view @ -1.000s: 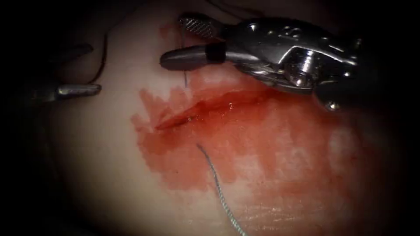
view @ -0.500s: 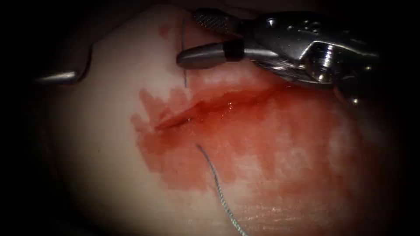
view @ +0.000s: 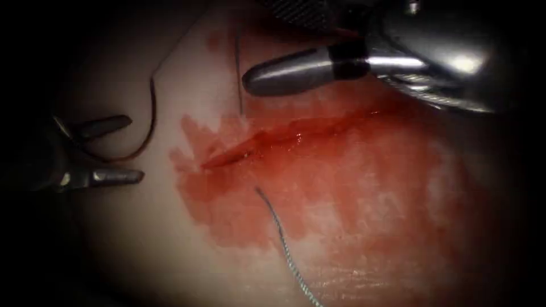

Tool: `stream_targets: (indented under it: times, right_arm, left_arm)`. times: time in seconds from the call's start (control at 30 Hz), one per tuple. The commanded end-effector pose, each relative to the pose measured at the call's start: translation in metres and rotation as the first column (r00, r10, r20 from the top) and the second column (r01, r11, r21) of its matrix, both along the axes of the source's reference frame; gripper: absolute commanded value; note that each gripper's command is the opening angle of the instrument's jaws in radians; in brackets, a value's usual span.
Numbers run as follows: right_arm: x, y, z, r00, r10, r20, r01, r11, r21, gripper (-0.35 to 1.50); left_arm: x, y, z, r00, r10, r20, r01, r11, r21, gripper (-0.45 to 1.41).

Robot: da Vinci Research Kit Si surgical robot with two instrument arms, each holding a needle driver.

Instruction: Wound Closure

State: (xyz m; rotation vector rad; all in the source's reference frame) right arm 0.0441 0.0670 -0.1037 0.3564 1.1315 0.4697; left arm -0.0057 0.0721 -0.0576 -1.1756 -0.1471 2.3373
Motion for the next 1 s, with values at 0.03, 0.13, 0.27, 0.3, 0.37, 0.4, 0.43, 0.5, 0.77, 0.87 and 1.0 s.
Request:
stream_targets:
  times: [0.03, 0.13, 0.27, 0.3, 0.37, 0.4, 0.43, 0.5, 0.77, 0.87, 1.0]
  right_arm:
    - [0.0026, -0.0015, 0.0008, 0.999, -0.05, -0.009, 0.05, 0.999, -0.002, 1.08]
    - [0.005, -0.0031, 0.0027, 0.993, -0.116, -0.012, 0.116, 0.993, -0.025, 0.98]
    - [0.0079, -0.005, 0.0053, 0.986, -0.167, -0.004, 0.167, 0.985, -0.052, 0.83]
    - [0.0086, -0.0052, 0.0059, 0.986, -0.166, 0.005, 0.166, 0.984, -0.059, 0.78]
    - [0.0101, -0.005, 0.007, 0.99, -0.138, 0.042, 0.141, 0.987, -0.071, 0.66]
    - [0.0103, -0.0049, 0.0071, 0.991, -0.13, 0.042, 0.133, 0.988, -0.074, 0.61]
    - [0.0105, -0.0048, 0.0071, 0.993, -0.114, 0.034, 0.117, 0.99, -0.081, 0.46]
    - [0.0105, -0.0048, 0.0071, 0.993, -0.111, 0.039, 0.114, 0.99, -0.083, 0.44]
    - [0.0119, -0.0062, 0.01, 0.99, -0.124, 0.074, 0.131, 0.986, -0.1, 0.22]
    - [0.0123, -0.0062, 0.0121, 0.989, -0.112, 0.094, 0.123, 0.986, -0.115, 0.12]
    - [0.0116, -0.0057, 0.0126, 0.989, -0.101, 0.107, 0.114, 0.986, -0.119, 0.1]
  left_arm:
    - [-0.0004, 0.0003, 0.0007, 1.0, 0.012, -0.004, -0.012, 1.0, 0.0, 0.78]
    - [0.0005, -0.0001, 0.0012, 0.996, 0.037, -0.076, -0.036, 0.999, 0.012, 0.79]
    - [0.0008, 0.0, 0.0011, 0.995, 0.036, -0.097, -0.035, 0.999, 0.013, 0.79]
    - [0.0006, -0.0001, 0.0012, 0.994, 0.033, -0.1, -0.032, 0.999, 0.011, 0.79]
    - [0.0002, -0.0008, 0.0014, 0.983, 0.053, -0.174, -0.054, 0.999, 0.002, 0.79]
    - [0.0002, -0.001, 0.0014, 0.975, 0.067, -0.21, -0.067, 0.998, 0.007, 0.79]
    - [0.0003, -0.0012, 0.0015, 0.947, 0.093, -0.309, -0.09, 0.996, 0.025, 0.79]
    - [0.0008, -0.0013, 0.0014, 0.918, 0.122, -0.378, -0.119, 0.992, 0.031, 0.79]
    - [0.0032, -0.0023, 0.0005, 0.866, 0.138, -0.48, -0.135, 0.99, 0.04, 0.79]
    - [0.0029, -0.0029, 0.0002, 0.867, 0.158, -0.473, -0.154, 0.987, 0.048, 0.79]
    - [0.0037, -0.0033, -0.0004, 0.856, 0.176, -0.486, -0.165, 0.984, 0.066, 0.79]
